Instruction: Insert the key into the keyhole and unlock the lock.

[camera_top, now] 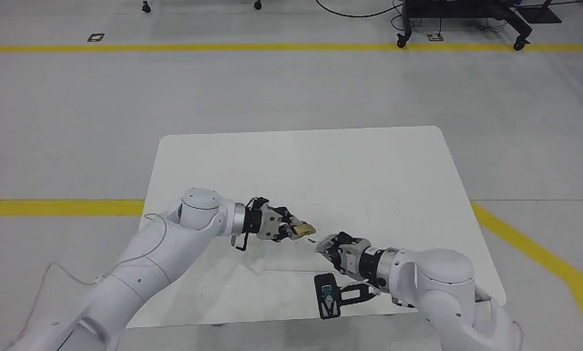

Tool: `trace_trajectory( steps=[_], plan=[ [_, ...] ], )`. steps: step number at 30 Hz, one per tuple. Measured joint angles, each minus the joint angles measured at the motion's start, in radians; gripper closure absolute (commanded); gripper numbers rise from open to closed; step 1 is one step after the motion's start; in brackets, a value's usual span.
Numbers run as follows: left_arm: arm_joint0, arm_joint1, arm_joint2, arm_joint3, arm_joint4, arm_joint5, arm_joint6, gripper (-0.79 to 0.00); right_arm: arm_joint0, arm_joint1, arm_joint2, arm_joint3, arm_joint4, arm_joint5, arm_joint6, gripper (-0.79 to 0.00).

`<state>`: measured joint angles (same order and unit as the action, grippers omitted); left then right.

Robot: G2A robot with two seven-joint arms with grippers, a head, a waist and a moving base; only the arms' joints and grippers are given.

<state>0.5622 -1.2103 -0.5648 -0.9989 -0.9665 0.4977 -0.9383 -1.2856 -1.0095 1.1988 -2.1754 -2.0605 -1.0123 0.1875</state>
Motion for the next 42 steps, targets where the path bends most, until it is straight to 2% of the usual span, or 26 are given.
trace_trajectory(
  steps=[9,15,27,42],
  plan=[
    [-0.004,-0.021,-0.002,0.027,0.024,0.005,-0.012,0.0,0.059,-0.011,-0.074,0.015,0.122,0.0,0.214,0.0],
    [-0.004,-0.028,-0.016,0.044,0.037,-0.005,-0.021,0.0,0.087,-0.015,-0.086,0.021,0.201,0.0,0.306,0.0],
    [0.005,-0.038,-0.041,0.054,0.062,0.003,-0.04,0.0,0.129,-0.024,-0.113,0.05,0.279,0.002,0.413,0.0],
    [0.015,-0.049,-0.069,0.06,0.084,0.025,-0.052,0.0,0.134,-0.03,-0.138,0.045,0.281,0.014,0.467,0.0]
  ],
)
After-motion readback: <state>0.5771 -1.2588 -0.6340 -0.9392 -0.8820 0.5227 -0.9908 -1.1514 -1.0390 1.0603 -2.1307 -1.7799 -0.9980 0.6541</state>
